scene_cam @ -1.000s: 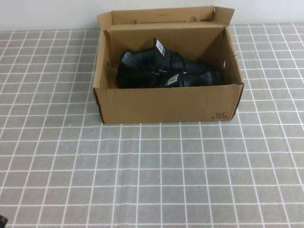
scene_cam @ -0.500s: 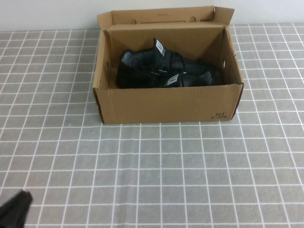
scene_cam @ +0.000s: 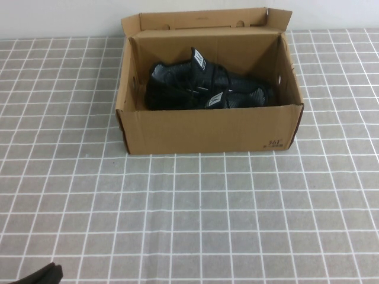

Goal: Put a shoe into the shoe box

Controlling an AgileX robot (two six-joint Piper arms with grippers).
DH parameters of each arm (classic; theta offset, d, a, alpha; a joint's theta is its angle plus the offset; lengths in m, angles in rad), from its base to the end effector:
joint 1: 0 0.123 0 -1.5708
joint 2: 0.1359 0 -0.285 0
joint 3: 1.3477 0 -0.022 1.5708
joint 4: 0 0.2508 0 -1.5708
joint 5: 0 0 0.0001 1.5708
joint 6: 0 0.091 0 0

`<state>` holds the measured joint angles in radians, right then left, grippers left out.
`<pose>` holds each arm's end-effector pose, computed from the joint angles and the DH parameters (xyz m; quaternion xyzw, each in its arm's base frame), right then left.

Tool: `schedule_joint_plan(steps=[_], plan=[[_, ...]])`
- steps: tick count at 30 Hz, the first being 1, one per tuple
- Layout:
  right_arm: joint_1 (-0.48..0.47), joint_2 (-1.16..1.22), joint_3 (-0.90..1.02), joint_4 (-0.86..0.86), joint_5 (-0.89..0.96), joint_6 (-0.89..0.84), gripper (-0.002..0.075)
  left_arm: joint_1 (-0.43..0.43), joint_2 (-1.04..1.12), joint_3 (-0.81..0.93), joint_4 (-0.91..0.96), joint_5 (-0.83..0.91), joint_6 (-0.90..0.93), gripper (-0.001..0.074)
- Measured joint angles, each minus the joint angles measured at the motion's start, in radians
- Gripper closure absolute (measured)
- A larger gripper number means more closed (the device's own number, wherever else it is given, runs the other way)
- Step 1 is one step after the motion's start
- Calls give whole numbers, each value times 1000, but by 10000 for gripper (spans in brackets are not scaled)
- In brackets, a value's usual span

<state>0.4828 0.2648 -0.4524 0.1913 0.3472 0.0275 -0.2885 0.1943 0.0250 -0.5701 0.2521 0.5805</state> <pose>0.0536 0.0348 0.3173 -0.1220 0.7199 0.2533 0.6345 0.0605 -0.0308 0.1736 0.1657 0.8002 -0.1301 0.5614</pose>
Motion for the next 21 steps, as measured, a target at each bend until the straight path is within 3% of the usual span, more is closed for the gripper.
schedule_joint_plan(steps=[3, 6, 14, 21], plan=[[-7, -4, 0, -13, 2, -2, 742, 0, 0, 0, 0, 0, 0, 736], [-74, -19, 9, -65, -8, -3, 742, 0, 0, 0, 0, 0, 0, 736], [-405, -85, 263, -92, -297, -3, 742, 0, 0, 0, 0, 0, 0, 736], [-439, -244, 464, -92, -381, -3, 742, 0, 0, 0, 0, 0, 0, 736]])
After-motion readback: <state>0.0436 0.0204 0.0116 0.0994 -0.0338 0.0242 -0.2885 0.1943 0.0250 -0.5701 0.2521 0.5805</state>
